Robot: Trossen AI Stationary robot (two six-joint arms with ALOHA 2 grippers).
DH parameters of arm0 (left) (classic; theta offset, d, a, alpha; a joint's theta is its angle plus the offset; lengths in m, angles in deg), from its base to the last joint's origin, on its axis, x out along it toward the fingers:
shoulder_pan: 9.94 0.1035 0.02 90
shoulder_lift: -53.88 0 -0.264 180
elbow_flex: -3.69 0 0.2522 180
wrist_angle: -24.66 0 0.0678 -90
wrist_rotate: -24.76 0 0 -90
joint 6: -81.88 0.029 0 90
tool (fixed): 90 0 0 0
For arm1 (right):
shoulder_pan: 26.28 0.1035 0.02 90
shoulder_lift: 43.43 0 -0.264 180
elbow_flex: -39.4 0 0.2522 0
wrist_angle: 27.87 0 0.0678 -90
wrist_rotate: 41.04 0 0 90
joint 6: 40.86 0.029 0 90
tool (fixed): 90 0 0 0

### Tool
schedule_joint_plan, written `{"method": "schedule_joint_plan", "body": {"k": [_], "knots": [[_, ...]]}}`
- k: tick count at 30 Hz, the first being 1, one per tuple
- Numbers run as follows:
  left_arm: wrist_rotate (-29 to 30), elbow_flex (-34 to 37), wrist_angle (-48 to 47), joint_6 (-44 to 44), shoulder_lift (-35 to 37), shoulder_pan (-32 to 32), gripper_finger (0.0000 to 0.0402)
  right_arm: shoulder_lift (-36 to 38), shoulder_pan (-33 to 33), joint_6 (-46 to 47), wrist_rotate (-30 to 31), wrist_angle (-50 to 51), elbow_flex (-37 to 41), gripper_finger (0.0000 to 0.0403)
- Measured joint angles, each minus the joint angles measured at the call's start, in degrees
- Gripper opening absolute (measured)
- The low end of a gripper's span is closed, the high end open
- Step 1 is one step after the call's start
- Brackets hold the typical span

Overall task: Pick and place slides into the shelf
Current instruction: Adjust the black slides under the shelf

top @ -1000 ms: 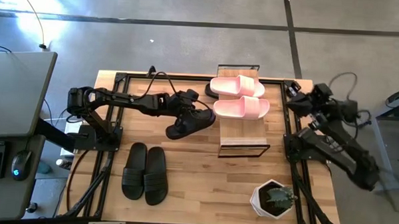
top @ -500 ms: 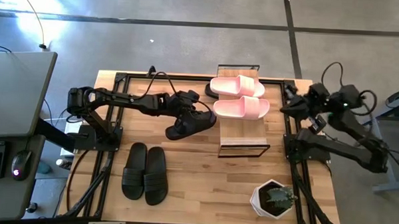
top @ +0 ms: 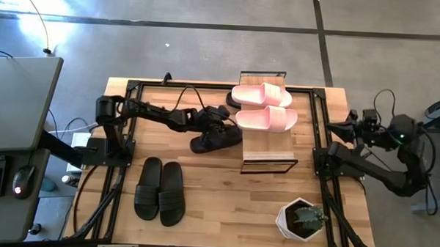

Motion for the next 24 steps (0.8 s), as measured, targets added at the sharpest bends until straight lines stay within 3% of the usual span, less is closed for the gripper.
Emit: {"method": "schedule_joint_plan", "body": {"k": [10,24], "knots": [[1.51,-8.44,-0.31,10.84,-8.29,2.19,0.0000,2.99,-0.22,-0.85,2.52,4.72,6.20,0.0000],[3.94,-8.15,1.82,18.60,-9.07,6.62,0.0000,3.03,-0.22,-2.43,4.86,4.73,5.51,0.0000]]}}
